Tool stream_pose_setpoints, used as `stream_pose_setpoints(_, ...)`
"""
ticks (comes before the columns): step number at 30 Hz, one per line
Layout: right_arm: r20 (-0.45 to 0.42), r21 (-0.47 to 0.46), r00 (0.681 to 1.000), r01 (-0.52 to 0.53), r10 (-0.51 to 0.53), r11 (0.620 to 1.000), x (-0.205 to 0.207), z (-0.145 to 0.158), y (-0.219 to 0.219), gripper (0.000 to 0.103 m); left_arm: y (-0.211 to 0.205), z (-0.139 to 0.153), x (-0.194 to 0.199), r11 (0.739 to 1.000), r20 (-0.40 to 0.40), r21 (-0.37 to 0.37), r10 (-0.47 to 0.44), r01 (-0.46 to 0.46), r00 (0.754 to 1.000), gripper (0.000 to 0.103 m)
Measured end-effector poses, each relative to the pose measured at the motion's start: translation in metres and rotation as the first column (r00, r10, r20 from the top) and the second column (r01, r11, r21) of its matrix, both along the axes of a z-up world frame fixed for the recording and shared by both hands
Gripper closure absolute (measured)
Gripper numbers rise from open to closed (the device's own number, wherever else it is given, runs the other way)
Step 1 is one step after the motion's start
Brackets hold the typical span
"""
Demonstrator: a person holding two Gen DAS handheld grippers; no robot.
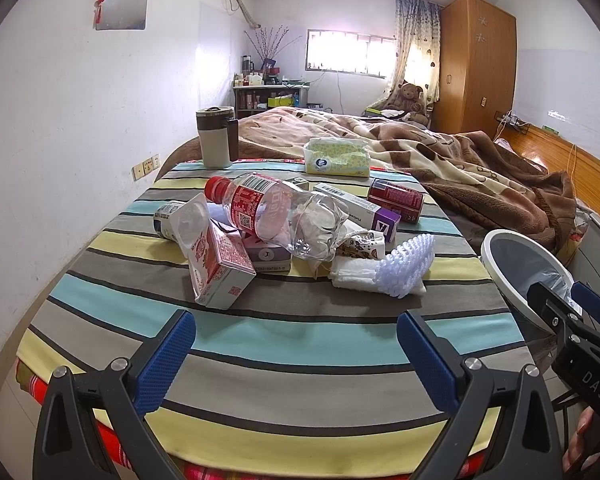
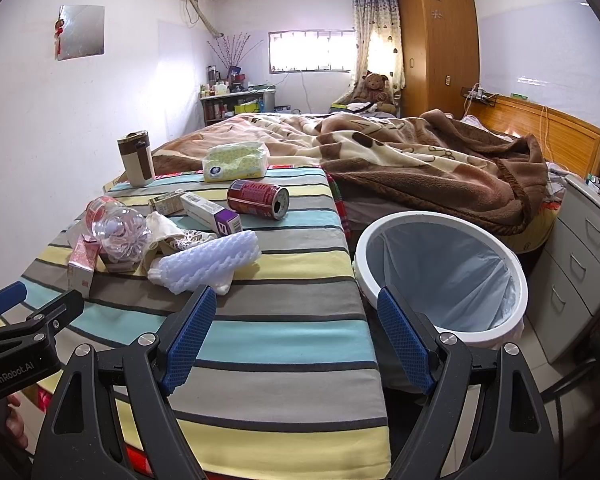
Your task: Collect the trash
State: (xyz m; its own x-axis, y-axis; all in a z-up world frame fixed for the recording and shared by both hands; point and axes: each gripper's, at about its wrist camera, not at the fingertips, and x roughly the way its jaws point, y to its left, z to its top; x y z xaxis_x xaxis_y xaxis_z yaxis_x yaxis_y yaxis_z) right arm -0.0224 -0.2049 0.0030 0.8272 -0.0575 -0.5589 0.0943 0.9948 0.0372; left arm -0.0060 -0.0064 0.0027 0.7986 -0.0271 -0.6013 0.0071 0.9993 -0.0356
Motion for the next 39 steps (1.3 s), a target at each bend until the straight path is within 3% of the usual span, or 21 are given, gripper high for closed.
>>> stream_pose_setpoints(19, -0.020, 0.009, 0.999, -0.036, 0.036, 0.999, 0.018, -0.005, 0.001, 0.019, 0.016, -0.001, 0.019, 0.999, -0.025, -0.030, -0.013, 0.012, 1.000, 0.001)
stream_pose_setpoints(29, -0.075, 0.056, 0.991, -0.108, 0.112, 0.993, 0.054, -0.015, 0.014, 0.019, 0.049, 0.012, 0.058, 0.991, -0.032, -0.136, -0.011, 0.006, 0.999, 0.001)
stream_pose_setpoints(33, -0.105, 0.069, 0.987, -0.117, 0.124, 0.991, 0.068, -0.020, 0.019, 0.019, 0.053, 0.017, 0.079, 0.991, -0.050, -0.136, -0.014, 0.007, 0.999, 0.001)
stream_pose_setpoints(39, -0.135, 0.099, 0.981, -0.125, 0.138, 0.987, 0.088, -0.022, 0.026, 0.019, 0.065, 0.022, 0.111, 0.974, -0.070, -0.226, 0.004, -0.020, 0.998, 0.001)
